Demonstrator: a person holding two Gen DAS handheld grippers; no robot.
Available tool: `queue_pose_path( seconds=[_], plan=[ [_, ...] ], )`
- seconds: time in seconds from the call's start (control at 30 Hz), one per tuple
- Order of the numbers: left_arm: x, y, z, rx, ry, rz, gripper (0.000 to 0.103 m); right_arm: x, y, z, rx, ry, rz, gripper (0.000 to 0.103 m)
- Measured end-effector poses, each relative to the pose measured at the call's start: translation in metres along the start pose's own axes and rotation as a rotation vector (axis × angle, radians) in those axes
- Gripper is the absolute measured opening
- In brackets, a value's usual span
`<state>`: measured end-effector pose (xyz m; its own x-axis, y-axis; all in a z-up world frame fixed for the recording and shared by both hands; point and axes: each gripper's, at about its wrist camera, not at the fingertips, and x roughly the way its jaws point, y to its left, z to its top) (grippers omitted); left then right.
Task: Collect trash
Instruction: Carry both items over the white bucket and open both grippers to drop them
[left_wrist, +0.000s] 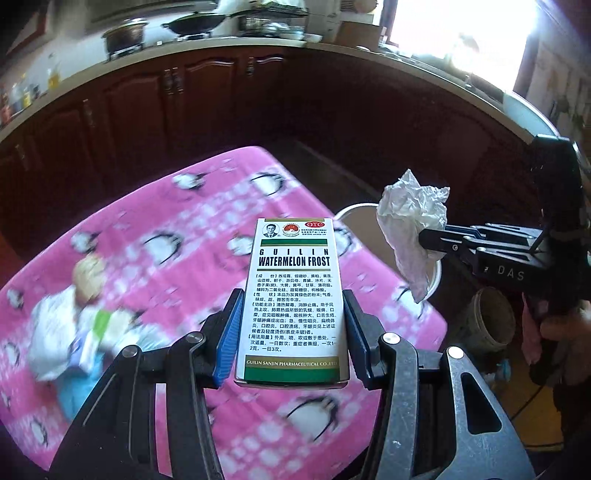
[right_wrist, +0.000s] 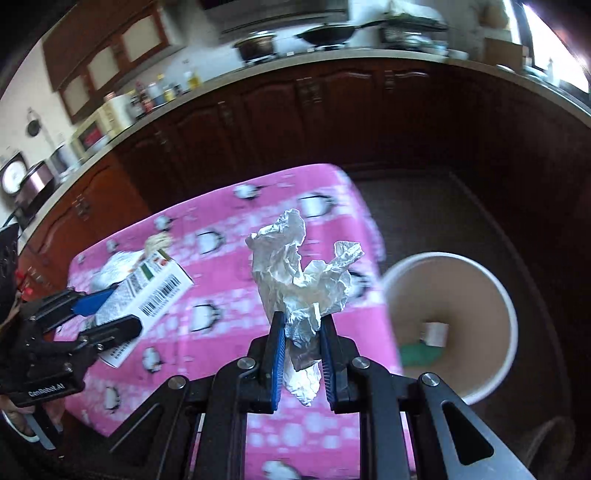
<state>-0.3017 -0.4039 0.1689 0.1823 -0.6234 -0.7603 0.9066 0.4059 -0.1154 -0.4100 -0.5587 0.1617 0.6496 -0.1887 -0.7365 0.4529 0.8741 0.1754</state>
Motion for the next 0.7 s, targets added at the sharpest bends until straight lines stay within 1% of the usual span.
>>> queue_pose_path(
  seconds=[0.2, 0.33, 0.5, 0.7],
  plan=[
    [0.036, -0.037, 0.03, 0.058, 0.025, -0.033, 0.049, -0.01, -0.062, 0.002, 0.087, -0.007, -0.098, 0.017],
    [0.057, -0.056, 0.047, 0.07, 0.043, -0.059, 0.049, -0.012, -0.094, 0.003, 0.122, 0.002, -0.153, 0.017],
    [0.084, -0.074, 0.065, 0.076, 0.056, -0.073, 0.049, -0.01, -0.122, 0.002, 0.155, 0.015, -0.197, 0.016],
    [0.111, -0.091, 0.077, 0.064, 0.07, -0.101, 0.049, -0.006, -0.146, -0.001, 0.195, 0.028, -0.211, 0.017]
  ],
)
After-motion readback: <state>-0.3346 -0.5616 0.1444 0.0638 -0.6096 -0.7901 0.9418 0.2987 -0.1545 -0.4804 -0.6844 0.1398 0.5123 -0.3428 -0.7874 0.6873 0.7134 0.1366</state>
